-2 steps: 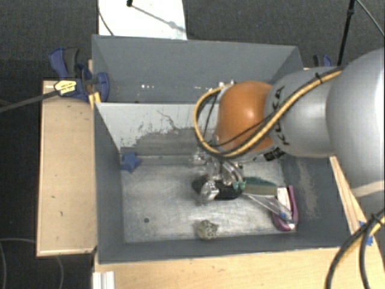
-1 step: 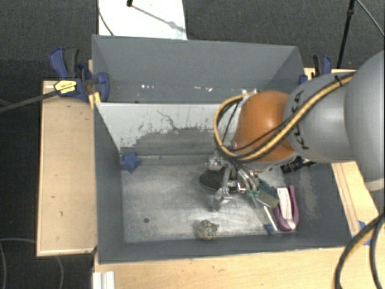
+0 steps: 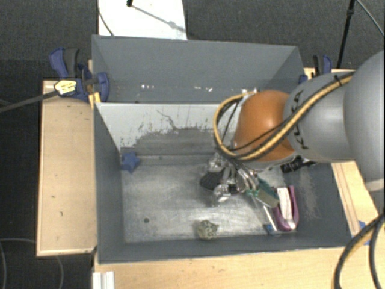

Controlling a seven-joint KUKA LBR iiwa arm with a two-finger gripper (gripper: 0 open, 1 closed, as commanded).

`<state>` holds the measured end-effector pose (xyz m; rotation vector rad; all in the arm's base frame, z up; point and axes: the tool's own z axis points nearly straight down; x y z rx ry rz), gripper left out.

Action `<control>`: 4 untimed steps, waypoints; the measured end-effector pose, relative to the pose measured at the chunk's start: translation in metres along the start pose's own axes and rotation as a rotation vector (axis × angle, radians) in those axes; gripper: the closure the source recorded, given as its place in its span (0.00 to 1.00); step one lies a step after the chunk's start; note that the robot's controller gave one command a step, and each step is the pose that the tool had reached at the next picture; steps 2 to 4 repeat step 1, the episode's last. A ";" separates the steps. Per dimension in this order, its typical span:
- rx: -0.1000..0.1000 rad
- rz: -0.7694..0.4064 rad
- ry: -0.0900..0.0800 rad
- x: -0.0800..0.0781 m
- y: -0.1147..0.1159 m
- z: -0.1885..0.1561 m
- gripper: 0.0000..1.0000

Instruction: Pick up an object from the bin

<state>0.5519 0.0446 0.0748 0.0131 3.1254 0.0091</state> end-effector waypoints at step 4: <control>0.005 -0.044 0.008 0.000 -0.003 -0.150 1.00</control>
Offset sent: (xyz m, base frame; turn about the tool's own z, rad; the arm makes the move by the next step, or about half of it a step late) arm -0.0033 -0.0037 0.1452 -0.0462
